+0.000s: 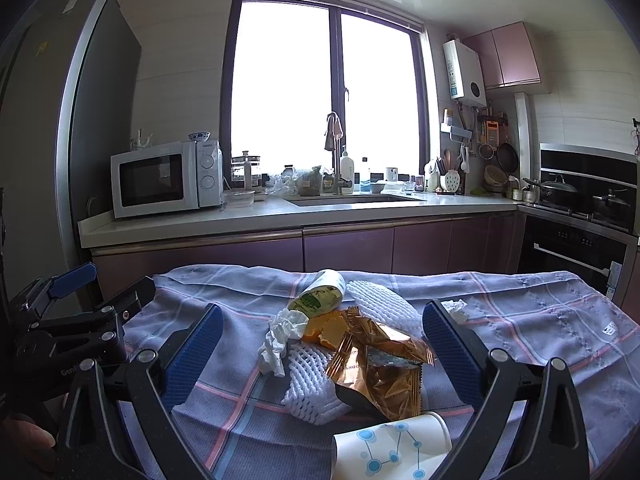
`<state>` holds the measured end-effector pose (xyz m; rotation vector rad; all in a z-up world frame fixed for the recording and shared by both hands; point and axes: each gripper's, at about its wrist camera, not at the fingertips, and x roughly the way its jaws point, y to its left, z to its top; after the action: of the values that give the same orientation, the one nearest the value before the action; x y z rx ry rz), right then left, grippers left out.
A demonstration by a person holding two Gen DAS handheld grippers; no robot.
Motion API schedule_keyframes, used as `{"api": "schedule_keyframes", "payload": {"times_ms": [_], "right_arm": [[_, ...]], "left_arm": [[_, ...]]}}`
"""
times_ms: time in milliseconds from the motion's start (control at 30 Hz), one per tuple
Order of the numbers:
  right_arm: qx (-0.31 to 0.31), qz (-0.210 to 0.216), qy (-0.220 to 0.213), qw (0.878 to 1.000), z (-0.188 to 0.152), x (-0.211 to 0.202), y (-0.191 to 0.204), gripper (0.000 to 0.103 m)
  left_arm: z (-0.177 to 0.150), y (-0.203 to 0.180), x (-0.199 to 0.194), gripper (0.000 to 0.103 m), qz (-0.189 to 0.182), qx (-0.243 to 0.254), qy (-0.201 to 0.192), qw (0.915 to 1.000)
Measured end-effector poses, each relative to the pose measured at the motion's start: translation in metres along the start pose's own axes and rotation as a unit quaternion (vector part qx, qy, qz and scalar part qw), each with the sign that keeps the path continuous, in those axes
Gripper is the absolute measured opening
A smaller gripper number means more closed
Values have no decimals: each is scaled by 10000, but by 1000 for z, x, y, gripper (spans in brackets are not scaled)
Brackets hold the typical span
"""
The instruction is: Collect trash
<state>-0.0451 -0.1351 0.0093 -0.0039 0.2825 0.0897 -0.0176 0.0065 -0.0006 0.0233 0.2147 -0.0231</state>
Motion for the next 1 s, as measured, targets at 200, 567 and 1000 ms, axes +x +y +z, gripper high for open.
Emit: {"api": "schedule_keyframes", "payload": {"times_ms": [200, 567, 1000], "right_arm": [[22, -21, -4, 10000, 1, 1, 0, 96], [63, -45, -30, 10000, 0, 2, -4, 96], [64, -47, -25, 10000, -1, 2, -4, 96]], "left_arm": [[1, 0, -3, 97, 10, -6, -84, 10000], [1, -1, -5, 97, 12, -11, -121, 9999], [1, 1, -9, 97, 28, 4, -142, 9999]]}}
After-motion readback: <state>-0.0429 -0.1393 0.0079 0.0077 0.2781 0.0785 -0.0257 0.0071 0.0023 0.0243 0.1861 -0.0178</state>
